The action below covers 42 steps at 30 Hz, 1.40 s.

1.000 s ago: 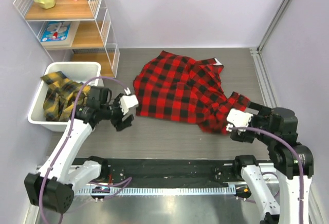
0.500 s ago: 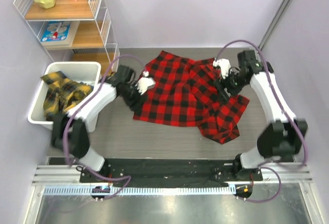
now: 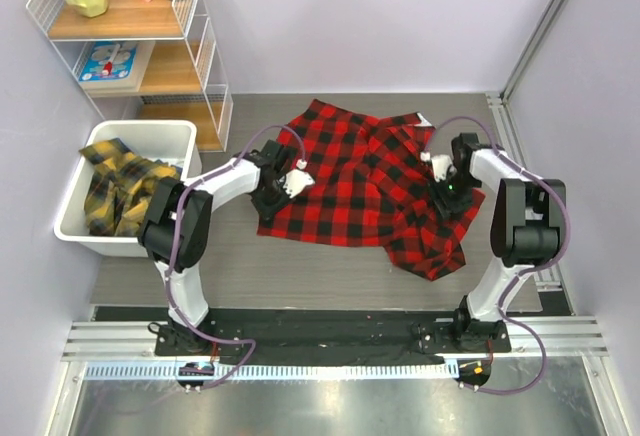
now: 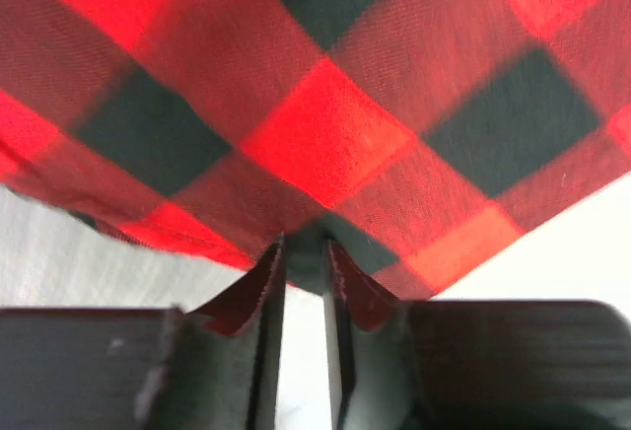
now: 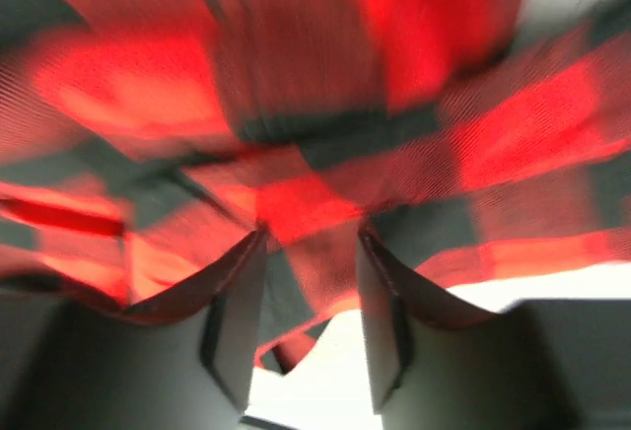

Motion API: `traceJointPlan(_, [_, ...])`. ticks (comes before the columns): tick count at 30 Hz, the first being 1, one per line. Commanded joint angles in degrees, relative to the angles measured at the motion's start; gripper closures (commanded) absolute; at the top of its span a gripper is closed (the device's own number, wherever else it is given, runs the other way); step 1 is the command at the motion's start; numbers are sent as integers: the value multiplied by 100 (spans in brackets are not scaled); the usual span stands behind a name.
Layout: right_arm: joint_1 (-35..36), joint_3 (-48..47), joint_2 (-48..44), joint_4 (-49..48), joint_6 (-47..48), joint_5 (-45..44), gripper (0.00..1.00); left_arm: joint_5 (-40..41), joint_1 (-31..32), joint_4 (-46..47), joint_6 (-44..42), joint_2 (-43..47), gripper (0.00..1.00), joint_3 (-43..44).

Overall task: Fold and stack the long sleeve shirts
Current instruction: Flatten the shirt out

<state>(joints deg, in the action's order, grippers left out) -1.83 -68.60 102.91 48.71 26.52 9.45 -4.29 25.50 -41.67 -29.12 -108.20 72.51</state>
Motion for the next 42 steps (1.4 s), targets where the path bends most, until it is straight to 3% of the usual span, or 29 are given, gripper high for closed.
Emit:
traceJointPlan(1, [-64,724,-473,103,142,3,58,192,34,-403,-146,378,83,-886])
traceJointPlan(4, [-64,1059,-789,708,553,425,65,113,105,-719,-216,782,87,-1423])
traceJointPlan(5, [-90,955,-1069,1206,738,626,72,61,122,-989,-251,896,89,-1520])
traceJointPlan(7, [-239,378,-1421,2075,1142,986,73,-80,114,-1246,-443,1281,90,-1705])
traceJointPlan(9, [-257,-134,-1511,2222,1092,1181,65,-394,114,-1701,-594,1503,87,-1557])
traceJointPlan(11, [-248,-1070,-1267,2074,822,1243,57,-764,96,-2046,-901,1758,79,-1285])
traceJointPlan(15, [-99,-2621,-329,1038,-417,1288,50,-968,96,-1540,-709,1707,61,-485])
traceJointPlan(17, [182,-3627,235,641,-909,1226,46,-793,78,-1170,-358,1331,54,60])
traceJointPlan(20, [734,-4938,1334,508,-1132,945,45,-669,35,-975,-69,445,51,1058])
traceJointPlan(26, [1315,-5796,2566,148,-947,225,37,-652,-203,-940,425,-666,49,2416])
traceJointPlan(31, [1422,-5972,3024,-308,-974,-347,34,-265,-221,-808,311,-1097,48,2338])
traceJointPlan(35, [1413,-5648,3016,-546,-825,-899,44,95,-334,-606,179,-1045,55,1768])
traceJointPlan(39, [1387,-4753,2507,-1002,-552,-1340,57,201,-501,-597,135,-861,71,1232])
traceJointPlan(42, [1317,-4093,2242,-1118,-332,-1490,78,219,-581,-605,30,-632,82,792])
